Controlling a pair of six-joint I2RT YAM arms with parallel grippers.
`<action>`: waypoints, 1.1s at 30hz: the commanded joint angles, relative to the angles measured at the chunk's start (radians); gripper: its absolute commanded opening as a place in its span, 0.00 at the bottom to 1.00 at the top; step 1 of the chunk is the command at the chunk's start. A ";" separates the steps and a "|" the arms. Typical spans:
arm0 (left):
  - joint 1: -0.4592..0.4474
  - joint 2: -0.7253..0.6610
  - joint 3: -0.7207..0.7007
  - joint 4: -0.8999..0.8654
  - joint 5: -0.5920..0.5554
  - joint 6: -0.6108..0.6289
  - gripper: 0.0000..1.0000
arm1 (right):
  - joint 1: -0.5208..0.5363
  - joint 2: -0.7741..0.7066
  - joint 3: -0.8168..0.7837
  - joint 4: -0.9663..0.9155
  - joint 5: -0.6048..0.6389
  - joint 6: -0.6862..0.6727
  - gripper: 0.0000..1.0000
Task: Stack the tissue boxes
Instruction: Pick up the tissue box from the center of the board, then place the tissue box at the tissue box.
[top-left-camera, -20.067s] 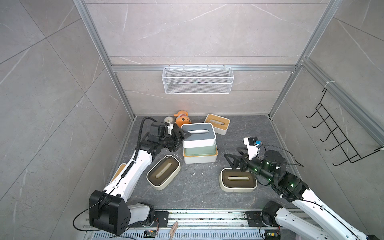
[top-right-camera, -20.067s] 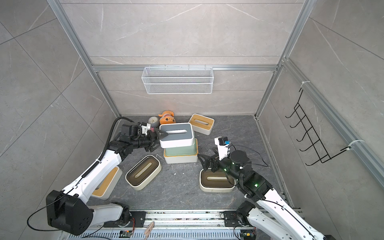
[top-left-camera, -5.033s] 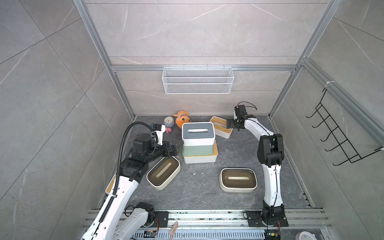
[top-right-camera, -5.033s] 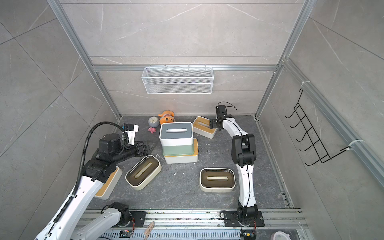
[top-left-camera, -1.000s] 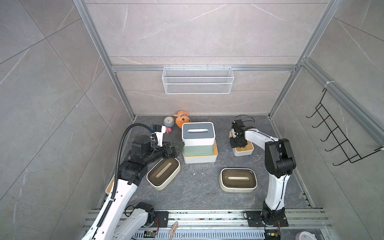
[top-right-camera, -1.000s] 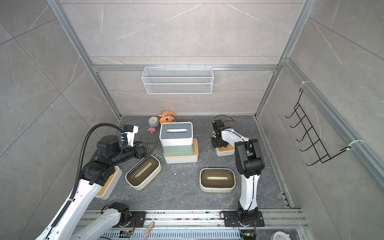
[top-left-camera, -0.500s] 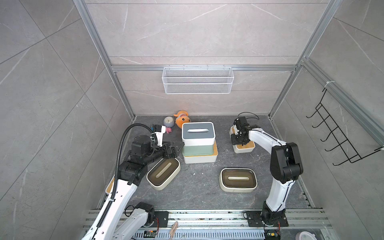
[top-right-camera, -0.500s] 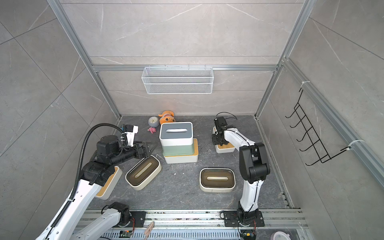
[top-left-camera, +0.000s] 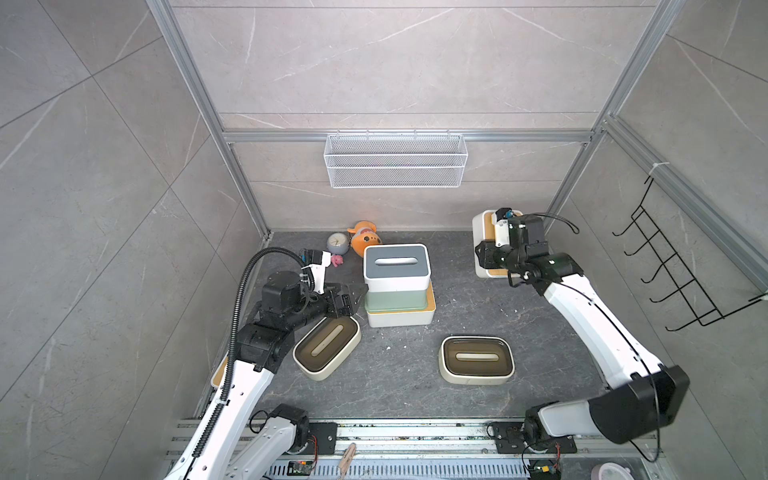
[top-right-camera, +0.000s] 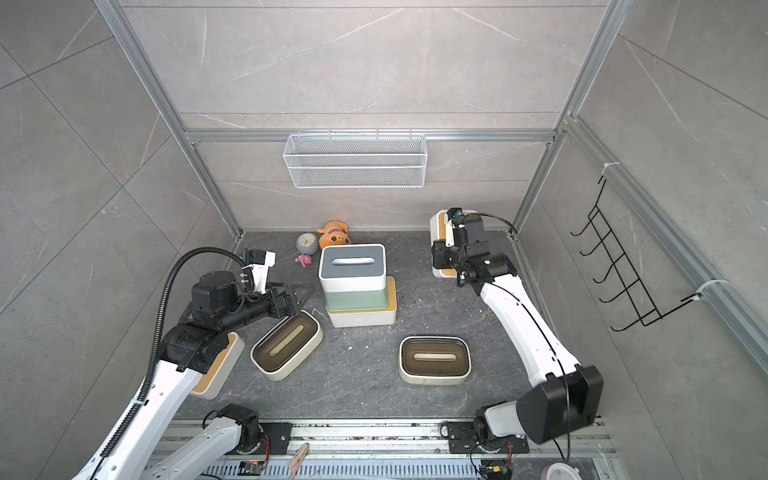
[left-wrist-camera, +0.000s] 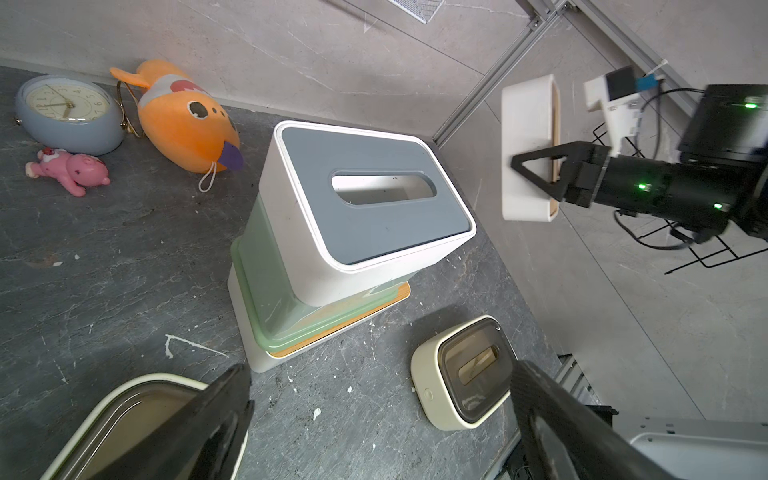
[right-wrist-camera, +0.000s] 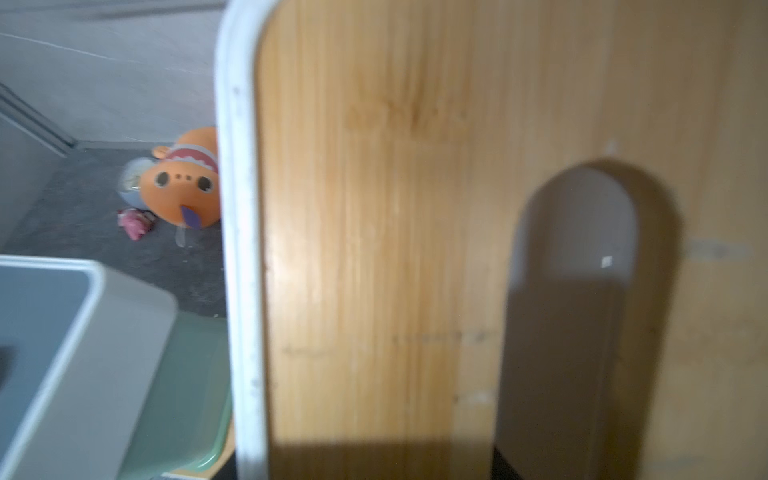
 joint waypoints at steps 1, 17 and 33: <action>-0.003 -0.007 0.027 0.016 0.046 0.000 0.99 | 0.047 -0.102 -0.059 0.064 -0.008 -0.030 0.35; -0.151 0.221 0.396 -0.160 0.220 -0.077 1.00 | 0.371 -0.261 -0.041 -0.090 -0.077 -0.269 0.34; -0.302 0.494 0.765 -0.392 0.170 -0.039 1.00 | 0.569 -0.261 -0.005 -0.117 -0.006 -0.388 0.33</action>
